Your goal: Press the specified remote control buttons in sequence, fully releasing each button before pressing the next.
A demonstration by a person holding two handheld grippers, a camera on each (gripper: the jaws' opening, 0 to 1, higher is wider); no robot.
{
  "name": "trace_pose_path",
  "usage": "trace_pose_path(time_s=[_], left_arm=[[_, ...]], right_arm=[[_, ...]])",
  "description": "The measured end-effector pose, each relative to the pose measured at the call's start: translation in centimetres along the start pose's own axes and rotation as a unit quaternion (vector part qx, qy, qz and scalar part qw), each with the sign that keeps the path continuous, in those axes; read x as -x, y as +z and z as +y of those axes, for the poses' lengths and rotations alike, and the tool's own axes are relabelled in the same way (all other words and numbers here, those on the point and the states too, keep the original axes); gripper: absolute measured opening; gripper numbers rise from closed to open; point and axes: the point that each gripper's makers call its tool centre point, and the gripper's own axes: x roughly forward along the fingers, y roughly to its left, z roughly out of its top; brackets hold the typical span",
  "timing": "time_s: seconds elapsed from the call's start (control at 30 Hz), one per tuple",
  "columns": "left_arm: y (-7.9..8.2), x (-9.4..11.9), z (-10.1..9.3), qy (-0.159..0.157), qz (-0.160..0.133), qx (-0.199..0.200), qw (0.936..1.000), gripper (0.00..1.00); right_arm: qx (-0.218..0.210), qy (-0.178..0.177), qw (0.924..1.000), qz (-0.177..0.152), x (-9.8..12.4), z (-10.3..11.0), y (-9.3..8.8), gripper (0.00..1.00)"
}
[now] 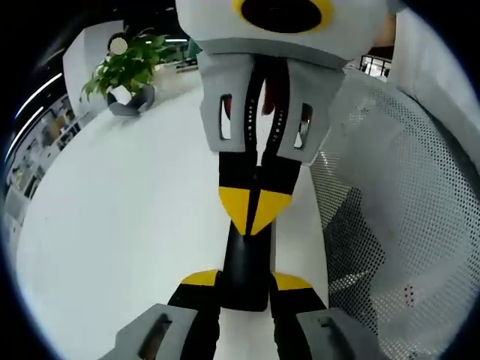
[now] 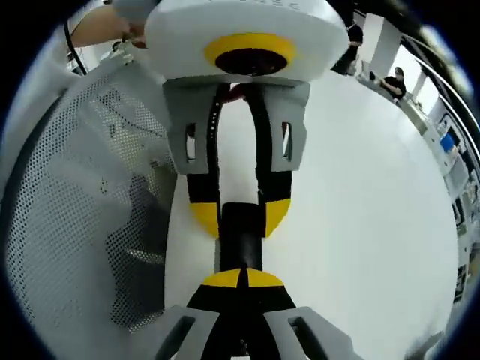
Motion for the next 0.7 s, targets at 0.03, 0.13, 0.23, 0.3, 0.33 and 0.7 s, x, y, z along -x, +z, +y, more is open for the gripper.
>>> trace_pose_path(time_s=[0.03, 0.13, 0.23, 0.3, 0.33, 0.7], left_arm=[[0.00, 0.01, -0.01, 0.000, 0.001, 0.000, 1.0000, 0.25], [0.00, 0.02, -0.01, -0.001, 0.001, -0.002, 1.0000, 0.25], [-0.01, 0.01, -0.02, 0.000, 0.002, -0.001, 1.0000, 0.25], [-0.01, 0.01, -0.03, 0.000, 0.002, -0.001, 1.0000, 0.25], [-0.01, 0.01, -0.03, 0.000, 0.002, -0.001, 1.0000, 0.25], [-0.01, 0.06, -0.02, -0.001, -0.007, 0.001, 1.0000, 0.25]], right_arm=[[-0.015, 0.000, 0.9999, -0.002, -0.03, 0.05, 0.06, 0.00], [-0.019, -0.004, 0.9998, -0.001, 0.03, -0.05, -0.04, 0.00], [-0.038, -0.011, 0.9990, -0.020, 0.16, -0.08, -0.10, 0.00], [-0.055, -0.017, 0.9976, -0.038, 0.21, -0.08, -0.03, 0.00], [-0.062, -0.019, 0.9967, -0.049, 0.24, -0.08, 0.01, 0.00], [-0.072, -0.035, 0.9939, -0.076, 0.13, -0.20, 0.47, 0.00]])
